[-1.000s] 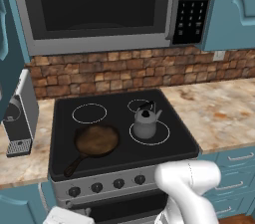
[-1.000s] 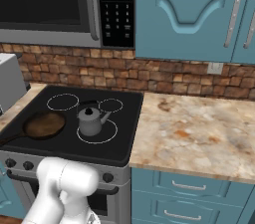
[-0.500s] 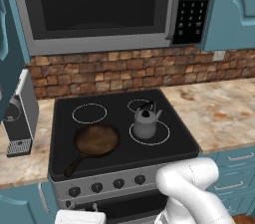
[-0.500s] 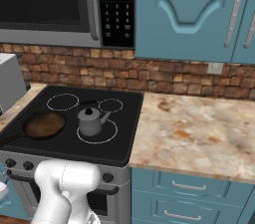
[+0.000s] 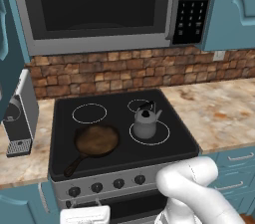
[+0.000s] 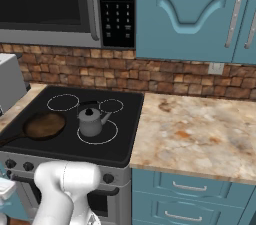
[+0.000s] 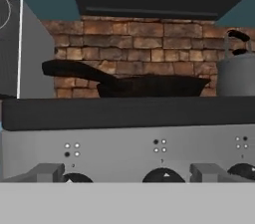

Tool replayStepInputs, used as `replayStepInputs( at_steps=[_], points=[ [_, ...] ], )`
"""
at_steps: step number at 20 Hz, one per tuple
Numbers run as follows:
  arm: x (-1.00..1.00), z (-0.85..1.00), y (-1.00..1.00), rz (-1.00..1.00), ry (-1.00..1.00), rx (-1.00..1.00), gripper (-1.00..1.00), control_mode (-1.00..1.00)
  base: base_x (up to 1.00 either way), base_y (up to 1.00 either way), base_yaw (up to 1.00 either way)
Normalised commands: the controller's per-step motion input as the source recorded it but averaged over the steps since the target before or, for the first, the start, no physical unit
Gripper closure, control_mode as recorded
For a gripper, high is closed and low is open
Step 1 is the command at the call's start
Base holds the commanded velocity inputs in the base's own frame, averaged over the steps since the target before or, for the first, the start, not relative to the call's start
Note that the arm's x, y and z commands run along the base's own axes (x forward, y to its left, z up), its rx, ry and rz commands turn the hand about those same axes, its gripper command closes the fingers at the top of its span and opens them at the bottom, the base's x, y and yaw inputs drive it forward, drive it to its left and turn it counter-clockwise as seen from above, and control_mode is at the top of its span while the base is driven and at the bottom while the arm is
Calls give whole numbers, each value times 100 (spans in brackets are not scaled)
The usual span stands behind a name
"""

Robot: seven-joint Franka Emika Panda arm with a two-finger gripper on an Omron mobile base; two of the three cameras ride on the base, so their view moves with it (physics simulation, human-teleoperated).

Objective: Pick the pan from the cabinet and place it on the stove. Then turn on the stove burner for the pan.

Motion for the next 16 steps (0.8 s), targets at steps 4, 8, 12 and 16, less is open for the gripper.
replayStepInputs(
  at_steps=[4,8,12,16],
  points=[
    [0,-6,26,3,-1,-1,-100,-100,0,0,0],
    [0,0,35,0,0,-1,-100,-100,0,0,0],
    [0,-8,24,0,0,-2,-100,-100,0,0,0],
    [2,-15,8,0,0,-4,-100,-100,0,0,0]
  ],
)
